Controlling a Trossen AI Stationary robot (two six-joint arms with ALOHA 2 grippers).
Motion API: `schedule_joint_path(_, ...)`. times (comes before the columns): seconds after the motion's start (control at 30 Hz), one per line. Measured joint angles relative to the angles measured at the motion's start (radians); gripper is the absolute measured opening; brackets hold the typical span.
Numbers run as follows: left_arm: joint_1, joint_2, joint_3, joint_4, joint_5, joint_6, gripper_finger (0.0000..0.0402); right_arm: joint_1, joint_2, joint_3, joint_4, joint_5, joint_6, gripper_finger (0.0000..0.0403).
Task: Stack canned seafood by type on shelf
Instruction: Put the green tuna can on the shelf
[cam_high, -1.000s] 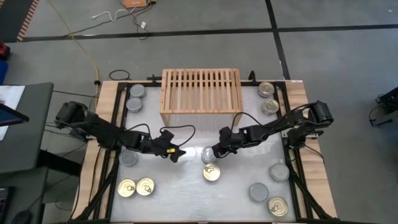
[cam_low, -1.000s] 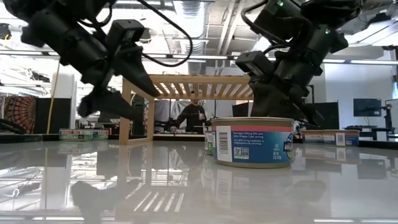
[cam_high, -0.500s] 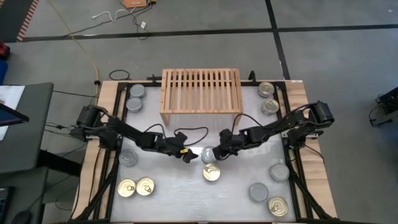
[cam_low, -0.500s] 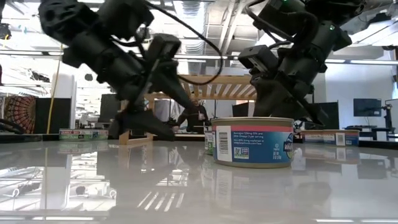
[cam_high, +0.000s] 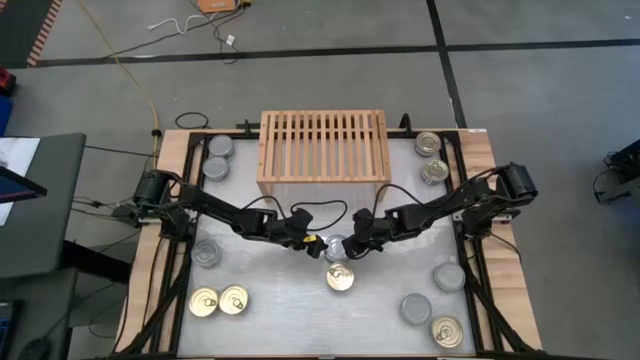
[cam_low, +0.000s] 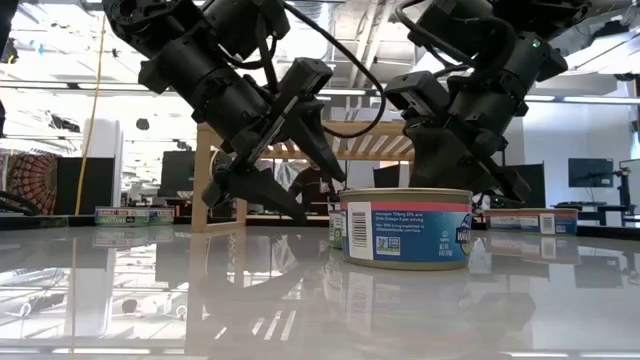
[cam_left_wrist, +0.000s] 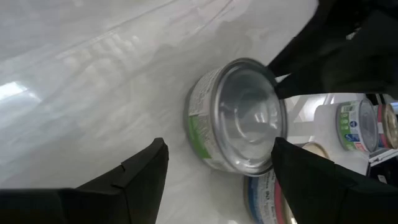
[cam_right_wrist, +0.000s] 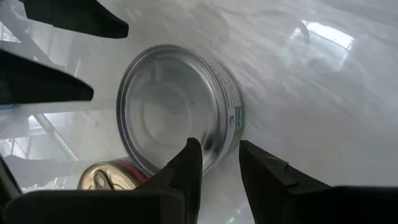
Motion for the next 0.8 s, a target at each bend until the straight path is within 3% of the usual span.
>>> schedule_joint_path(0.3,0.0,0.0,0.001,-0.006,-0.002,-0.01,0.0274,0.0,0.001,0.0,0.001,0.001,-0.004,0.0054)
schedule_joint_path(0.8,0.0,0.0,0.001,-0.007,0.02,-0.02,0.0274,0.0,0.001,0.0,0.002,0.029,-0.004,0.002)
